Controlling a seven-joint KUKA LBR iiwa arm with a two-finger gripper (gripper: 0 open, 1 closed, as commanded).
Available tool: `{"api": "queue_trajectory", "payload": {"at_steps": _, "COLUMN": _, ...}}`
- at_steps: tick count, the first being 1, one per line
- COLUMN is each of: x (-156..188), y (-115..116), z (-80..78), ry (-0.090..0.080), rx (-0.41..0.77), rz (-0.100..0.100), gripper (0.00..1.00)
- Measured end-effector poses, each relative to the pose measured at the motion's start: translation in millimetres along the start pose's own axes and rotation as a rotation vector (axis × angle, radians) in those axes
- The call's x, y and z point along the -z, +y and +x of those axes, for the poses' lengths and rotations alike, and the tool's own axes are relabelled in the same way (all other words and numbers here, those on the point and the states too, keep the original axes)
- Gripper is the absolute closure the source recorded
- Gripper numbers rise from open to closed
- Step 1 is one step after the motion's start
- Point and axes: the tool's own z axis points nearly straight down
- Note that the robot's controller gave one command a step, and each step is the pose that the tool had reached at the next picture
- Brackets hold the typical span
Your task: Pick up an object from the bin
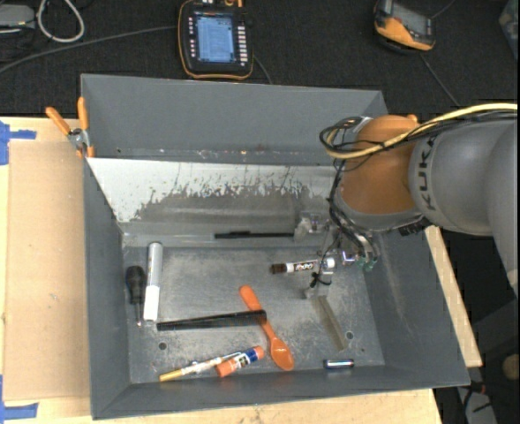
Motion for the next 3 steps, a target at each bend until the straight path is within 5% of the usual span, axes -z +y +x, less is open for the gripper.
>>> {"api": "queue_trajectory", "payload": {"at_steps": 1, "x": 1.0, "y": -18.1, "z": 0.4, "ry": 0.001, "rx": 0.442, "rz": 0.000, "gripper": 0.00}}
{"api": "queue_trajectory", "payload": {"at_steps": 2, "x": 0.4, "y": 0.3, "z": -0.3, "ry": 0.000, "rx": 0.037, "rz": -0.001, "gripper": 0.00}}
{"api": "queue_trajectory", "payload": {"at_steps": 3, "x": 1.3, "y": 9.3, "z": -3.2, "ry": -0.002, "rx": 0.274, "rz": -0.001, "gripper": 1.00}}
